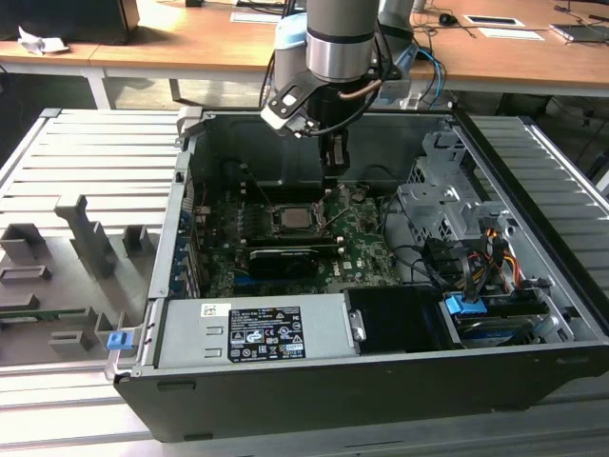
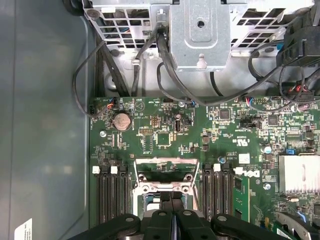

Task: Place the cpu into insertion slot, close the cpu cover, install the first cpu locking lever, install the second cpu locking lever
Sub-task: 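Close the cpu cover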

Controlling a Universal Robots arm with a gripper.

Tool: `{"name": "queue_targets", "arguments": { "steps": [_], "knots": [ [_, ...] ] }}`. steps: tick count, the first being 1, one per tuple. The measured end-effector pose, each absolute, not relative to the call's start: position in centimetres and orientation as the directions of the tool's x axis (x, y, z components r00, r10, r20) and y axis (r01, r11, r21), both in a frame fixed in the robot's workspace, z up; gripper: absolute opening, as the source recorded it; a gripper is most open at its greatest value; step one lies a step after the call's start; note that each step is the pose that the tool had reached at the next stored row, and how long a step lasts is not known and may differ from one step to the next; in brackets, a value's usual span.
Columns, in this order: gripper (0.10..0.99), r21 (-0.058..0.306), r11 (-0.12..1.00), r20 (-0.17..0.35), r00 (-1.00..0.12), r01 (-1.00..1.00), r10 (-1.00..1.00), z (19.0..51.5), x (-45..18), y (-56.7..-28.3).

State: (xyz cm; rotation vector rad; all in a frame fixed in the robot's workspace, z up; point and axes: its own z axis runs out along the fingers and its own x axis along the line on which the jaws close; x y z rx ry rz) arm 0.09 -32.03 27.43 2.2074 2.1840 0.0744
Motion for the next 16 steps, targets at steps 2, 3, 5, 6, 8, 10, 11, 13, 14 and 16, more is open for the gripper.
{"name": "queue_targets", "arguments": {
  "steps": [2,3,5,6,8,10,11,13,14,16],
  "knots": [
    [0.106,0.059,-0.011,0.009,0.010,0.998,1.000,27.43,0.16,-32.03],
    [0.106,0.059,-0.011,0.009,0.010,0.998,1.000,27.43,0.20,-32.03],
    [0.106,0.059,-0.011,0.009,0.010,0.998,1.000,27.42,0.26,-32.03],
    [0.106,0.059,-0.011,0.009,0.010,0.998,1.000,27.42,0.30,-32.03],
    [0.106,0.059,-0.011,0.009,0.010,0.998,1.000,27.42,0.35,-32.03],
    [0.106,0.059,-0.011,0.009,0.010,0.998,1.000,27.43,0.43,-32.03],
    [0.106,0.059,-0.011,0.009,0.010,0.998,1.000,27.42,0.45,-32.03],
    [0.106,0.059,-0.011,0.009,0.010,0.998,1.000,27.43,0.50,-32.03],
    [0.106,0.059,-0.011,0.009,0.010,0.998,1.000,27.42,0.54,-32.03],
    [0.106,0.059,-0.011,0.009,0.010,0.998,1.000,27.43,0.62,-32.03]
  ]
}}
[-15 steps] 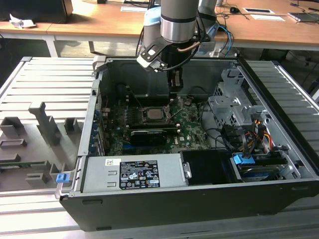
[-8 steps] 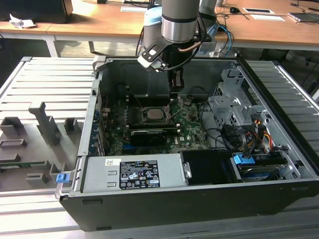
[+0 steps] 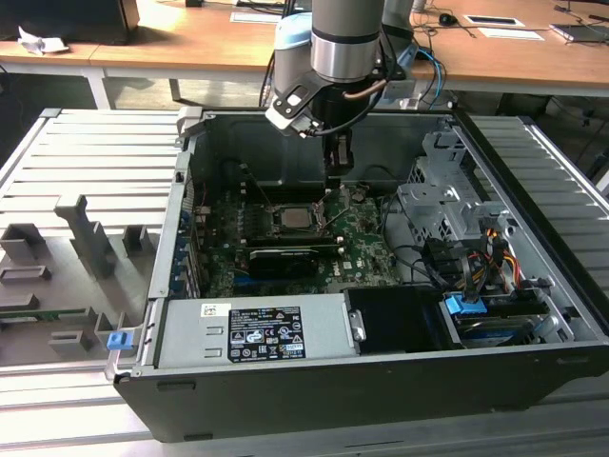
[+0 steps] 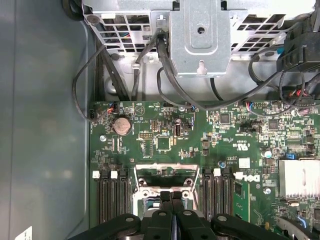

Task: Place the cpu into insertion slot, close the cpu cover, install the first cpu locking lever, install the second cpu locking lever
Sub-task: 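Close the cpu cover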

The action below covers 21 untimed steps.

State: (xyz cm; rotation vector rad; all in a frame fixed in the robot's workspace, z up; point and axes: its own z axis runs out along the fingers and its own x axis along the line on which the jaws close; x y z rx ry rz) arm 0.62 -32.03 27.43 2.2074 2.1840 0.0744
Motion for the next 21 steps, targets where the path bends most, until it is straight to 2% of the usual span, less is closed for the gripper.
{"name": "queue_targets", "arguments": {
  "steps": [21],
  "knots": [
    [0.106,0.059,-0.011,0.009,0.010,0.998,1.000,27.0,1.9,-32.0]
  ]
}}
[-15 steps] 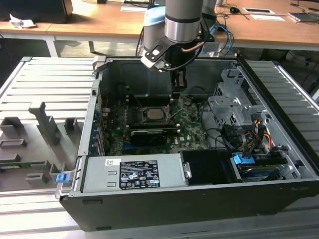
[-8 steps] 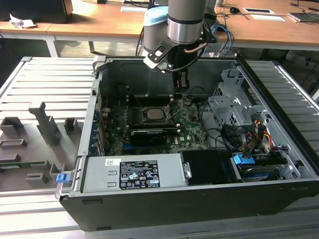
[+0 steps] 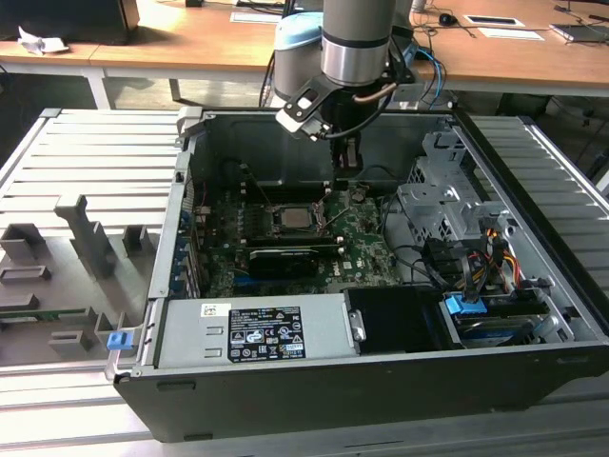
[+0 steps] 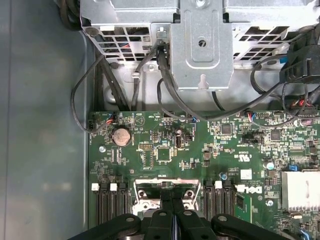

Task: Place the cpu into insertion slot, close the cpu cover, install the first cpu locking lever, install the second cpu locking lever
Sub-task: 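Close the cpu cover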

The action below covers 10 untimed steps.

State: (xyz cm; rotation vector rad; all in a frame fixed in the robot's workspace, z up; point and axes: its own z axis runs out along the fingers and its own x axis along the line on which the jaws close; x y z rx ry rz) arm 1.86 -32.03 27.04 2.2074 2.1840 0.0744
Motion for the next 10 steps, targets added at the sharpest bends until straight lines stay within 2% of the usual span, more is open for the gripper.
{"name": "queue_targets", "arguments": {
  "steps": [10],
  "knots": [
    [0.106,0.059,-0.011,0.009,0.010,0.998,1.000,26.90,2.08,-32.03]
  ]
}}
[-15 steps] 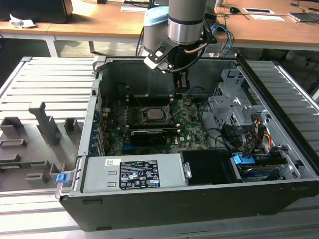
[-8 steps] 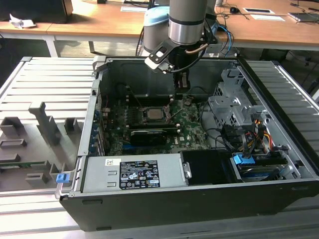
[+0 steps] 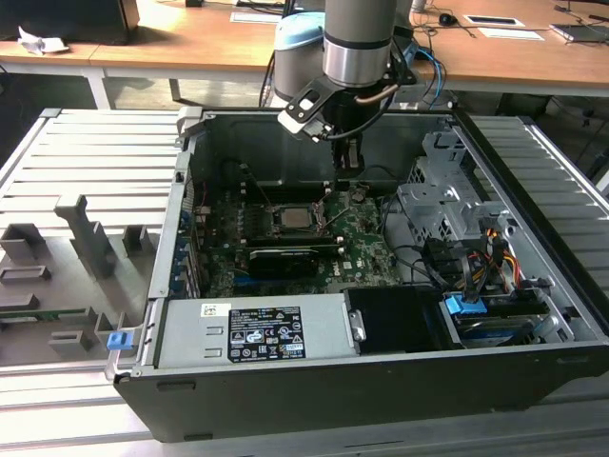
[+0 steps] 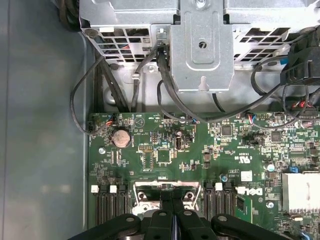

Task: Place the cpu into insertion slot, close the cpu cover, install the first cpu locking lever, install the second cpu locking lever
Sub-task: 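Close the cpu cover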

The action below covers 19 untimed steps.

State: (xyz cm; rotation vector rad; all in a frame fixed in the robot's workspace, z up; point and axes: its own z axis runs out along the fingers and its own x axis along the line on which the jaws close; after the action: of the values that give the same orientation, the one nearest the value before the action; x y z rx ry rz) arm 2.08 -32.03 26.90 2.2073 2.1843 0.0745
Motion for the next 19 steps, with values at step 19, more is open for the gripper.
{"name": "queue_targets", "arguments": {
  "steps": [19],
  "knots": [
    [0.106,0.058,-0.009,0.025,0.008,0.998,1.000,26.5,3.6,-32.0]
  ]
}}
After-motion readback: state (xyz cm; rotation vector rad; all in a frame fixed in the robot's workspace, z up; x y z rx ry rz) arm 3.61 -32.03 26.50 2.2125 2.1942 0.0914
